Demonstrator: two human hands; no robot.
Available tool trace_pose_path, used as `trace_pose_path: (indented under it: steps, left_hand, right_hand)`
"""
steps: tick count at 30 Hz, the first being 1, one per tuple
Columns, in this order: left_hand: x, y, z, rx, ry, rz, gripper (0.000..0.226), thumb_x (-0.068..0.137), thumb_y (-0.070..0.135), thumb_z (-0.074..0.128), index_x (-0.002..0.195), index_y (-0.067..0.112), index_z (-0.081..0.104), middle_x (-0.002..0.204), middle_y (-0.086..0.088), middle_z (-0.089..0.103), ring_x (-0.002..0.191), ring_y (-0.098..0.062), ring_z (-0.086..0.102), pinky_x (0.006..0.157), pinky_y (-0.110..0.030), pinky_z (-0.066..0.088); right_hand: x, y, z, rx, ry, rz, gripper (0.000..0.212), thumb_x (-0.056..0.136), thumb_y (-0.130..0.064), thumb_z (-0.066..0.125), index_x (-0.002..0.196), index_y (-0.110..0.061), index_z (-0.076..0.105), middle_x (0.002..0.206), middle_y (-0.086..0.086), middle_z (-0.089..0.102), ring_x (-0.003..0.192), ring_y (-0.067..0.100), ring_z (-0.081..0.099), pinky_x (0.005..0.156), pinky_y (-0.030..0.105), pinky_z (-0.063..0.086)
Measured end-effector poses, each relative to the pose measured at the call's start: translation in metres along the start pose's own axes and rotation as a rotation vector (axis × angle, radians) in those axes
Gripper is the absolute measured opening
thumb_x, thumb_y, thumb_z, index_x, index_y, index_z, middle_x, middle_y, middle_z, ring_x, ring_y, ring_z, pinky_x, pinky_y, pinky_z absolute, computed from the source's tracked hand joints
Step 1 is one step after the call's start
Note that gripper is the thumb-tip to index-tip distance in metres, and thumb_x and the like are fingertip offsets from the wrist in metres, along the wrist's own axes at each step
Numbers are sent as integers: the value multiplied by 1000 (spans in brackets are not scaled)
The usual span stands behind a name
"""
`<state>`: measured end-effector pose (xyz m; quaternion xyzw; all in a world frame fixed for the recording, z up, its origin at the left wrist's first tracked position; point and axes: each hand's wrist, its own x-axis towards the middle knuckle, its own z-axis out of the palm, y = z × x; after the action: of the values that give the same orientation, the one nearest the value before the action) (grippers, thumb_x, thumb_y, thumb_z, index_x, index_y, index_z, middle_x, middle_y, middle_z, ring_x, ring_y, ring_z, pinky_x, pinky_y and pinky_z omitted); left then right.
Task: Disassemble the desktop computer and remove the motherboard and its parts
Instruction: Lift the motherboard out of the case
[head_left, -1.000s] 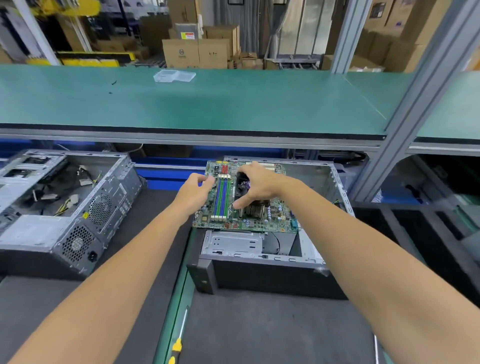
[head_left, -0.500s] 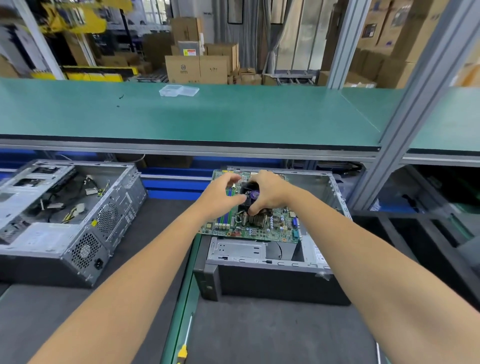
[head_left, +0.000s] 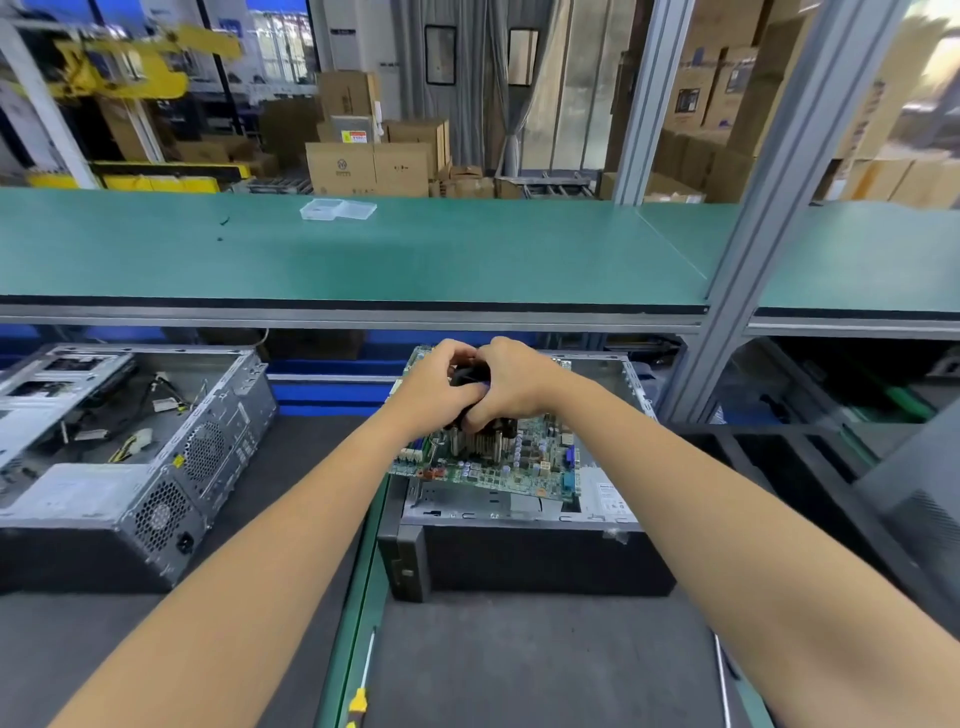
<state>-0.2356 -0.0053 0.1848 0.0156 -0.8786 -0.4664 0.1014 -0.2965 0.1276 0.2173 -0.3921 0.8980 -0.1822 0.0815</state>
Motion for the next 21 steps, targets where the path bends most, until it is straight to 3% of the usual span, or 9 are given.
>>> trace_pose_path:
  steps: [6, 9, 11, 13, 18, 21]
  left_hand:
    - [-28, 18, -2, -22, -27, -8, 40, 84, 12, 67, 120, 17, 52, 110, 4, 61, 100, -11, 59, 85, -24, 46]
    - [-45, 25, -4, -13, -69, -12, 39, 86, 14, 67, 122, 17, 53, 114, 0, 62, 103, -15, 59, 88, -30, 48]
    - [-57, 30, -7, 9, -106, -6, 37, 86, 15, 66, 121, 16, 54, 112, 0, 62, 100, -16, 59, 80, -24, 47]
    - [-68, 35, -9, 65, -153, 7, 37, 85, 13, 67, 119, 16, 54, 108, 1, 60, 96, -15, 57, 71, -18, 43]
    - [-93, 46, -9, 213, -272, 11, 50, 77, 5, 71, 122, 15, 52, 106, 2, 58, 89, -11, 55, 68, -19, 41]
    - [-104, 53, -9, 323, -369, -23, 51, 75, 6, 73, 119, 16, 49, 106, -4, 60, 89, -17, 57, 73, -30, 47]
  right_hand:
    - [-30, -25, 3, -41, 17, 62, 53, 52, -42, 83, 95, -16, 67, 80, 1, 69, 72, 19, 66, 61, 36, 56]
    - [-49, -39, 8, -16, 29, 118, 41, 52, -44, 84, 80, -22, 64, 73, -4, 64, 66, 17, 63, 49, 27, 44]
    - [-62, -48, 11, -8, 33, 161, 38, 51, -47, 83, 70, -24, 59, 67, -6, 62, 60, 15, 60, 46, 24, 38]
    - [-76, -56, 18, -16, 44, 188, 40, 51, -50, 82, 69, -23, 59, 67, -5, 62, 60, 15, 60, 46, 24, 38]
    - [-108, -75, 35, -47, 106, 245, 47, 50, -58, 79, 63, -25, 48, 69, -6, 56, 57, 10, 54, 46, 23, 37]
    - [-124, -85, 44, -99, 148, 293, 53, 51, -63, 77, 68, -19, 53, 82, 0, 54, 59, 13, 52, 53, 28, 43]
